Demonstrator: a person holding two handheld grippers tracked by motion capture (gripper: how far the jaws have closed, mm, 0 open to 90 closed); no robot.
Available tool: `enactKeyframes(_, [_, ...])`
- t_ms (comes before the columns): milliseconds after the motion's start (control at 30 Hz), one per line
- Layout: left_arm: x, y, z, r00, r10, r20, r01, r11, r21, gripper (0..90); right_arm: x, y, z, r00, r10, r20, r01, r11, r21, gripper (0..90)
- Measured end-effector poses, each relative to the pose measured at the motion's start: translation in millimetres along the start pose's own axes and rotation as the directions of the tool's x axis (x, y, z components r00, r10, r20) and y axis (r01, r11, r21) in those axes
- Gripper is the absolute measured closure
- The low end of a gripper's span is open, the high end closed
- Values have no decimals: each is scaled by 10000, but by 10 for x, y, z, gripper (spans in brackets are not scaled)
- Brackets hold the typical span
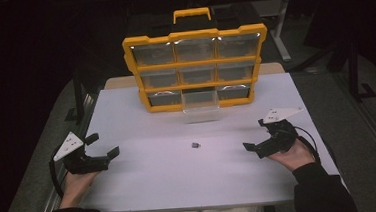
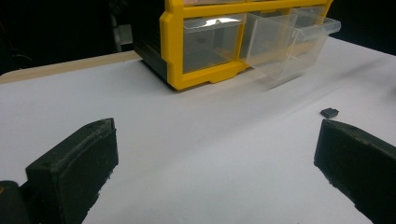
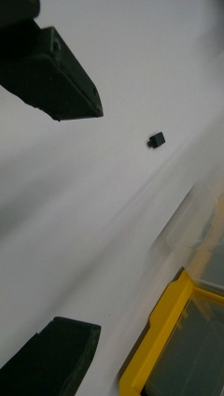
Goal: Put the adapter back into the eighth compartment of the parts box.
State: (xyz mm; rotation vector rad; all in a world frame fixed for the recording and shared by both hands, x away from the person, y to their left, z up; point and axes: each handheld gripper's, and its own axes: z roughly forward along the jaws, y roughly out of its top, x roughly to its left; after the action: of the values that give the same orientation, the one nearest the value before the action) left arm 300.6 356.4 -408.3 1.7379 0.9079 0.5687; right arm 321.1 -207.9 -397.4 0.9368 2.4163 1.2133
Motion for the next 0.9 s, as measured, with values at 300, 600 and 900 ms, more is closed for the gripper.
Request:
enactKeyframes(300, [2,0,-2,10000,-9,-6,9,10000,-8,0,3,53,76,9997,-136,-186,141,9994,303,0])
enactKeyframes(600, [1,0,0,10000,11,13,-11,10000,-1,0,5,117,149,9991,-295,-314,314,9976,619,0])
enactKeyframes(900, [-1,-2,4,10000,36,23,-36,10000,29,0,30,191,213,9976,-464,-506,506,9950,857,0])
